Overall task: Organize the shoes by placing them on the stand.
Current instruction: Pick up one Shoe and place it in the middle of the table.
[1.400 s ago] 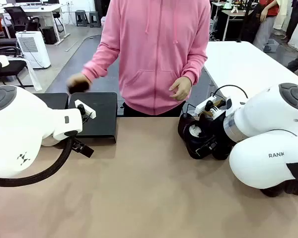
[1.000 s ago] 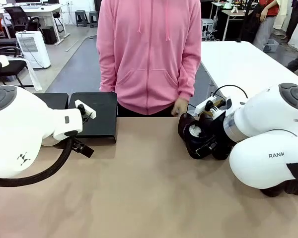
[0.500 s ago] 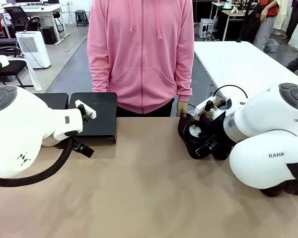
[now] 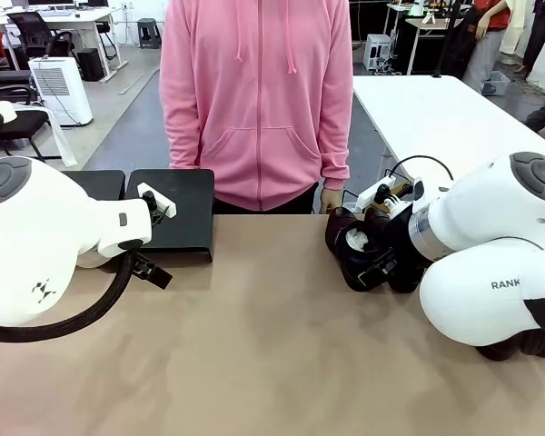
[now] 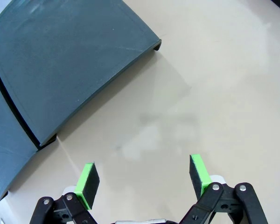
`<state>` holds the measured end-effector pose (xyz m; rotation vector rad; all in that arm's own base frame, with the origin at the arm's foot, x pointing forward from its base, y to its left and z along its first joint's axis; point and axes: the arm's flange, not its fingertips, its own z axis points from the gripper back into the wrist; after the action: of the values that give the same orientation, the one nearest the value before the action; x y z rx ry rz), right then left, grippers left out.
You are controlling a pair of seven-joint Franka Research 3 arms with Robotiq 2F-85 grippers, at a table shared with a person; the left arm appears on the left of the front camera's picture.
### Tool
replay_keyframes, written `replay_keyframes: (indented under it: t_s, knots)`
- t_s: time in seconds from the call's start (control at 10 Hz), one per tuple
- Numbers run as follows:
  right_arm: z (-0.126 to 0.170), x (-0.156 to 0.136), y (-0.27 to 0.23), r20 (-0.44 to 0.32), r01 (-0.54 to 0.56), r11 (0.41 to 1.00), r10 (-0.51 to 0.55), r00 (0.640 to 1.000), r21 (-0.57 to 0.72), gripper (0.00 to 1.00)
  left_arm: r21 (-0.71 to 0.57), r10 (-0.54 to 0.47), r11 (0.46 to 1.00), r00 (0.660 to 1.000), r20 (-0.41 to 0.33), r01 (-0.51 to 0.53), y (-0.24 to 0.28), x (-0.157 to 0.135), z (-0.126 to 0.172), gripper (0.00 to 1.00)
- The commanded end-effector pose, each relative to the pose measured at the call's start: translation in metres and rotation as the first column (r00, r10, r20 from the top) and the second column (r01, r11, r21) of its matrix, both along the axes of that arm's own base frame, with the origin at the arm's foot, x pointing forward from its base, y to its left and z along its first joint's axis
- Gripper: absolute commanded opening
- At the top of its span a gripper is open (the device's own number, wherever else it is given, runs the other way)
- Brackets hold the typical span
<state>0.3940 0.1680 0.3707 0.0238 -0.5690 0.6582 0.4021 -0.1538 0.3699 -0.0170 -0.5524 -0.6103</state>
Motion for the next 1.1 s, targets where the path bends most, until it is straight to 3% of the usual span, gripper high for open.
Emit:
replay_keyframes:
  t_s: [0.0,0.2,0.5,1.0]
  knots:
    - [0.000,0.000,0.000,0.000,0.001,1.000,-0.001,1.000,0.001,1.00,-0.002,0.003,1.000,1.000,0.000,-0.003,0.001,0.000,0.000,1.00]
    - [0.000,0.000,0.000,0.000,0.000,1.000,0.000,1.000,0.000,1.00,-0.008,0.021,1.000,1.000,0.002,-0.021,0.006,-0.002,0.011,1.00]
    - [0.041,-0.024,-0.025,-0.051,0.046,0.998,-0.044,0.998,0.041,1.00,-0.087,0.069,0.993,0.996,-0.060,-0.074,0.044,-0.009,0.070,1.00]
    - [0.107,-0.058,-0.130,-0.102,0.111,0.978,-0.094,0.990,0.178,1.00,-0.331,-0.054,0.944,0.987,-0.151,0.001,0.109,-0.017,0.140,1.00]
